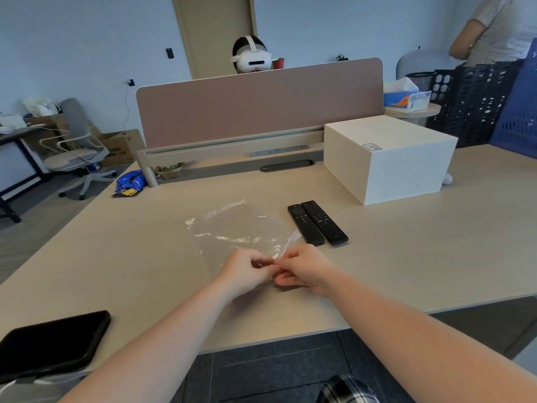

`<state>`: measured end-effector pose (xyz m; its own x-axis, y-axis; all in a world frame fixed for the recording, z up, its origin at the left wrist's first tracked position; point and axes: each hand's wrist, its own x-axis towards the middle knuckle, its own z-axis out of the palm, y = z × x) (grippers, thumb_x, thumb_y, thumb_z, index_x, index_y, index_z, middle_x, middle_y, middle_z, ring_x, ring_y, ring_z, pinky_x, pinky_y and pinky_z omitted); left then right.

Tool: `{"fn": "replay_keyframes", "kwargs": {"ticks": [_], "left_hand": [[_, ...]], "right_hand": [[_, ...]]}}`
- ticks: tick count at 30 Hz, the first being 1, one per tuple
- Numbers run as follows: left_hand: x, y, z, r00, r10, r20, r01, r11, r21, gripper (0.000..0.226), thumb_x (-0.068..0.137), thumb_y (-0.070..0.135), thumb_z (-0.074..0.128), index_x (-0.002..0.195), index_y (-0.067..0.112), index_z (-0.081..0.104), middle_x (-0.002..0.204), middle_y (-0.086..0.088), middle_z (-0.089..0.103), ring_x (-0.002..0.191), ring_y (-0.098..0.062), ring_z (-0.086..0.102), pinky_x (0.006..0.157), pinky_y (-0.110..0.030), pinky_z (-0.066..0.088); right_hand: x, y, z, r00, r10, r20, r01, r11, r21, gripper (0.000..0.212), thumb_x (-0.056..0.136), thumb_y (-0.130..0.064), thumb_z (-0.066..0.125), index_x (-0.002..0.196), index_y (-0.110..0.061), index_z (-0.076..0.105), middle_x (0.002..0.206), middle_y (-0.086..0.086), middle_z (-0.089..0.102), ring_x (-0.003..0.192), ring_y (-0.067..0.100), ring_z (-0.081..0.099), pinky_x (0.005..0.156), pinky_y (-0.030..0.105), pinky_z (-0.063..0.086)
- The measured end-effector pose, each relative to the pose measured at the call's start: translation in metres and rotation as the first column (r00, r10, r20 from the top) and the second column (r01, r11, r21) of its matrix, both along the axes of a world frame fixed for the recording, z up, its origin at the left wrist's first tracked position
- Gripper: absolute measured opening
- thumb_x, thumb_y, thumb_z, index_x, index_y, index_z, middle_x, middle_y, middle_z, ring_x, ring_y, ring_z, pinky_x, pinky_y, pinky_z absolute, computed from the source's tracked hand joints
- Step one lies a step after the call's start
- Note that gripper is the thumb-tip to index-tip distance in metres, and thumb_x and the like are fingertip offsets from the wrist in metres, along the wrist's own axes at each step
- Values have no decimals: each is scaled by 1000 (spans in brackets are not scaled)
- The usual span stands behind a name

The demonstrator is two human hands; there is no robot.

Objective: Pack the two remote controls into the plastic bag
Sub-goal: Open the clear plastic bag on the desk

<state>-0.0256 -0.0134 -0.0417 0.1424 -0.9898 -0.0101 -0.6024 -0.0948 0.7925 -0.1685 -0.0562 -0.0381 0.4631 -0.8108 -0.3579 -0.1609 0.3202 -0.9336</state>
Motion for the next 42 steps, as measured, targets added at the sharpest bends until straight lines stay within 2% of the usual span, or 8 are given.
{"fn": "replay_keyframes", "kwargs": {"ticks": [3,6,23,28,31,36,39,42], "left_hand": [[1,0,3,1000,-6,29,6,1000,-6,12,73,29,76,83,22,76,79,4,73,80,-10,65,80,-28,50],[1,2,6,999,-10,37,10,1000,-11,8,77,24,73,79,17,76,64,11,67,60,0,55,67,-22,46],[-2,2,2,973,102,206,-81,990,-112,30,81,10,58,56,24,55,54,5,56,60,-20,53,64,-29,45],[8,-2,6,927,181,328,-126,975,-181,16,86,9,50,74,20,53,79,0,58,76,-20,48,66,-26,32],[5,-1,6,918,110,382,-65,989,-130,17,85,11,52,72,23,51,80,-3,62,78,-23,53,67,-28,37],[-8,3,7,967,9,254,20,994,-111,27,78,1,46,81,27,39,71,2,57,72,-28,55,70,-36,47],[-9,3,9,928,-14,373,88,979,-183,28,79,-4,40,85,19,54,78,-1,47,72,-27,47,67,-35,42],[-3,0,17,860,150,488,-37,972,-233,20,83,7,47,85,7,67,89,-9,53,78,-31,55,65,-34,40]], "right_hand": [[2,1,-2,1000,-10,-22,9,998,-55,19,93,-10,58,76,-5,64,64,8,61,47,9,57,47,15,56],[1,1,-2,1000,-21,-18,19,996,-92,20,92,-13,60,72,-8,63,61,6,59,44,9,54,43,14,51],[-3,8,-6,999,-1,-49,-10,971,-237,15,87,-19,67,75,-11,63,61,2,62,47,8,57,52,18,52],[-1,8,-6,992,-80,-97,55,970,-237,21,87,-10,58,66,-14,58,59,3,59,39,11,54,48,23,45],[0,7,-5,991,-89,-102,64,971,-230,23,86,-9,55,64,-13,57,59,4,59,40,12,53,47,23,45],[-1,4,-4,994,-68,-84,52,982,-182,23,89,-9,54,66,-11,58,61,7,58,41,13,54,44,21,49],[-1,3,-4,994,-80,-71,68,985,-161,24,89,-8,52,66,-10,58,61,7,57,41,14,53,41,20,48],[-1,3,-5,992,-100,-78,87,983,-162,25,88,-8,52,63,-10,57,58,7,56,38,14,51,40,19,45]]}}
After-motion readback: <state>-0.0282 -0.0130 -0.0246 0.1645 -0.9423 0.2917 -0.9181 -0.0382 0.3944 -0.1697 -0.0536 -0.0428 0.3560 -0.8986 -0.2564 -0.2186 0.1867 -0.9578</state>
